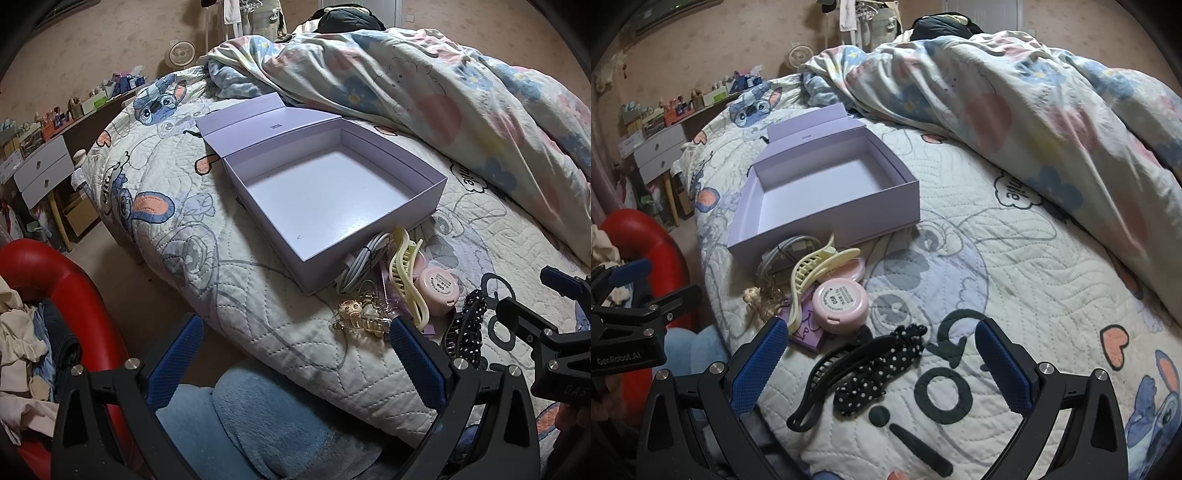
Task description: Organize rigid objects
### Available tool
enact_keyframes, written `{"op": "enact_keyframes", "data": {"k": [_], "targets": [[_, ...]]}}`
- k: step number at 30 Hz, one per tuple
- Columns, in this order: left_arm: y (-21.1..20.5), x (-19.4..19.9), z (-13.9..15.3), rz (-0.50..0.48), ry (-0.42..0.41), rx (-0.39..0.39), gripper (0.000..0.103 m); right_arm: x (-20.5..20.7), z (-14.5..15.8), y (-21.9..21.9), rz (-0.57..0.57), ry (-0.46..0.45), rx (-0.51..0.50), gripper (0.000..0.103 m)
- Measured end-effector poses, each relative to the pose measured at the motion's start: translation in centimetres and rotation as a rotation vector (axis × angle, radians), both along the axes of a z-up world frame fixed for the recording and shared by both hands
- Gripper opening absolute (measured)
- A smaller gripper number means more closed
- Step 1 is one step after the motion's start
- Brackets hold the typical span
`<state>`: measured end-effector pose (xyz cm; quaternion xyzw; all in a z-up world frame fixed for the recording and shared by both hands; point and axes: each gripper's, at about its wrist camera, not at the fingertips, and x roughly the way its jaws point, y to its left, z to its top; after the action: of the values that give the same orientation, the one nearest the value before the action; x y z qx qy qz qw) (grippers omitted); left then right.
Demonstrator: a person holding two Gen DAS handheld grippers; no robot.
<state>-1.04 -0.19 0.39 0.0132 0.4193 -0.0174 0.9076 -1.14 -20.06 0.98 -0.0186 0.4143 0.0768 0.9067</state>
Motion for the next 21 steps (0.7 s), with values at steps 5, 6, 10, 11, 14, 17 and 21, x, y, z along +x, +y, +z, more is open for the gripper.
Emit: {"op": "enact_keyframes", "data": {"k": [5,6,10,11,14,17,21], "targets": [[-0.28,-0.07,0.34,0.001,0.005,-0.006,0.103,-0.06,0.07,-0.13,0.001,0.0,0.002,0.103],[-0.31,-0.09,0.41,0.001,0.005,-0.007,0.103,-0.06,0.11,-0.19,0.0,0.001,0.004,0.103],[-0.41,-0.12,0.54,0.0,0.005,-0.004,0.103,-0.31,0.27,-0.45,-0.002,-0.002,0.01,0.103],[-0.34,-0.07,0.49,0.0,0.005,-0.006,0.103,-0.34,0.3,-0.49,-0.002,-0.003,0.01,0.103],[-0.37,-0.08,0.57,-0.003,0.006,-0.007,0.103,-0.52,0.47,-0.61,0.002,-0.008,0.016,0.103],[-0.46,-0.2,0.64,-0.008,0.003,-0.005,0.103,-0.58,0.47,-0.57,0.004,-0.008,0.019,0.103],[-0.63,-0.4,0.77,-0.011,-0.002,-0.003,0.103,-0.61,0.57,-0.56,0.007,-0.015,0.017,0.103]]}}
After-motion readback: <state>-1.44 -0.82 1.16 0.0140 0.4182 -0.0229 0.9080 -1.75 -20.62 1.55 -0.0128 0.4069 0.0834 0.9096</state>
